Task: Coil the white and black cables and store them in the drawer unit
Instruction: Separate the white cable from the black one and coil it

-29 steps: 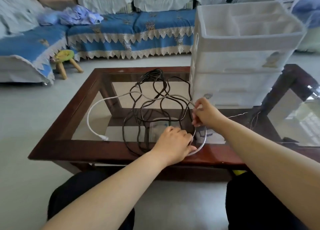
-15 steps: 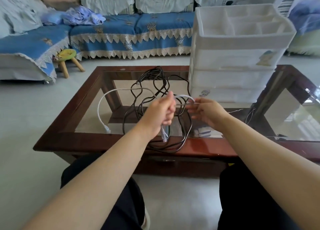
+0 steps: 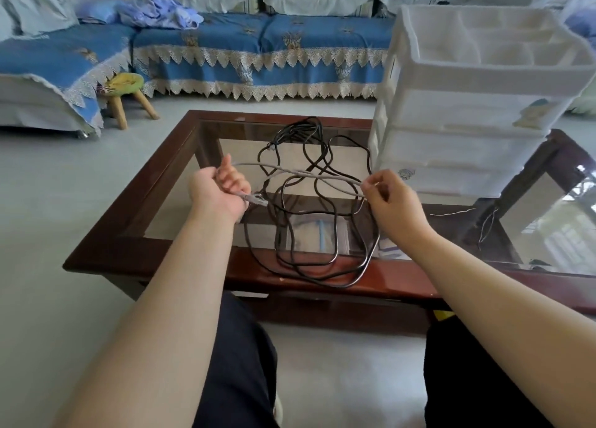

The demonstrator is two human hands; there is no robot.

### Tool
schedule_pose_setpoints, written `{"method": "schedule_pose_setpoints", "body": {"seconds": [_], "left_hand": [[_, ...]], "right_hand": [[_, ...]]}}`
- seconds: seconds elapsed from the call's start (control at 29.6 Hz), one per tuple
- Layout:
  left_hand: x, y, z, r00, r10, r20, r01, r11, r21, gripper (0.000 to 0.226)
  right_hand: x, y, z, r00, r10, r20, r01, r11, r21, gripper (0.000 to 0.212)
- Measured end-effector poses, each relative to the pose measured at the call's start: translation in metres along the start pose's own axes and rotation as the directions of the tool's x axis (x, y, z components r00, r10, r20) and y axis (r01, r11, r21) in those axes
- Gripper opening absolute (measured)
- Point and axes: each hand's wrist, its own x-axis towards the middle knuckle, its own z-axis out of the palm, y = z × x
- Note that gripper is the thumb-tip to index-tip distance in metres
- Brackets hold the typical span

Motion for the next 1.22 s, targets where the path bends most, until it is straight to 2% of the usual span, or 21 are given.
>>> {"method": "schedule_pose_setpoints", "body": {"seconds": [0.03,0.1,0.17,0.24,0.3,0.34,0.37,0.41,0.47,0.57,0.64,0.74,0.84,0.95,1.11,1.22], "left_hand": [[0.000,-0.002,0.000,0.999,0.042,0.014,-0.044,0.994,0.102,0.027],[-0.003,-0.008,0.004,0.989,0.116,0.092,-0.140,0.932,0.333,0.020],[-0.008,-0.015,0.008,0.969,0.137,0.206,-0.232,0.790,0.568,0.024],[-0.016,-0.026,0.011,0.933,0.124,0.338,-0.349,0.539,0.766,0.030],[-0.024,-0.041,0.014,0.892,0.081,0.444,-0.451,0.210,0.868,0.034],[-0.028,-0.048,0.016,0.885,0.042,0.464,-0.466,0.096,0.879,0.036],[-0.029,-0.055,0.018,0.890,-0.011,0.456,-0.455,0.044,0.889,0.037],[-0.030,-0.062,0.020,0.901,-0.079,0.426,-0.422,0.055,0.905,0.038],[-0.031,-0.072,0.023,0.905,-0.249,0.346,-0.312,0.166,0.935,0.037],[-0.028,-0.083,0.025,0.835,-0.487,0.257,-0.109,0.312,0.944,0.041],[-0.026,-0.090,0.028,0.789,-0.572,0.225,-0.031,0.329,0.944,0.039],[-0.027,-0.096,0.035,0.754,-0.631,0.184,0.076,0.362,0.929,0.041],[-0.027,-0.099,0.041,0.705,-0.682,0.196,0.164,0.425,0.890,0.051],[-0.029,-0.105,0.045,0.671,-0.697,0.251,0.165,0.471,0.867,0.049],[-0.033,-0.117,0.050,0.692,-0.647,0.319,0.127,0.544,0.829,0.046],[-0.034,-0.119,0.051,0.715,-0.627,0.310,0.159,0.578,0.801,0.048]], "right_hand": [[-0.001,-0.002,-0.001,0.998,-0.066,0.023,0.069,0.984,-0.164,0.014],[-0.005,-0.010,0.000,0.973,-0.197,0.123,0.231,0.870,-0.436,0.021],[-0.006,-0.018,0.003,0.924,-0.292,0.246,0.381,0.752,-0.538,0.025],[-0.009,-0.023,0.008,0.846,-0.400,0.353,0.533,0.659,-0.530,0.028],[-0.011,-0.028,0.012,0.768,-0.498,0.403,0.640,0.620,-0.454,0.031],[-0.013,-0.030,0.015,0.741,-0.534,0.408,0.671,0.611,-0.420,0.034],[-0.012,-0.030,0.017,0.723,-0.567,0.394,0.690,0.607,-0.394,0.036],[-0.010,-0.030,0.018,0.718,-0.591,0.366,0.696,0.615,-0.372,0.037],[-0.006,-0.027,0.016,0.756,-0.585,0.292,0.654,0.675,-0.341,0.037],[-0.001,-0.013,0.006,0.844,-0.506,0.179,0.536,0.786,-0.309,0.034],[0.001,-0.004,0.002,0.883,-0.443,0.155,0.470,0.842,-0.267,0.031],[0.005,-0.003,0.000,0.915,-0.387,0.115,0.403,0.887,-0.224,0.034],[0.015,-0.001,-0.009,0.961,-0.266,0.076,0.276,0.944,-0.184,0.045],[0.023,0.006,-0.020,0.973,-0.204,0.104,0.225,0.939,-0.262,0.036],[0.029,0.008,-0.030,0.988,-0.147,0.050,0.153,0.975,-0.159,0.038],[0.030,0.005,-0.033,0.992,-0.119,0.044,0.122,0.991,-0.063,0.042]]}}
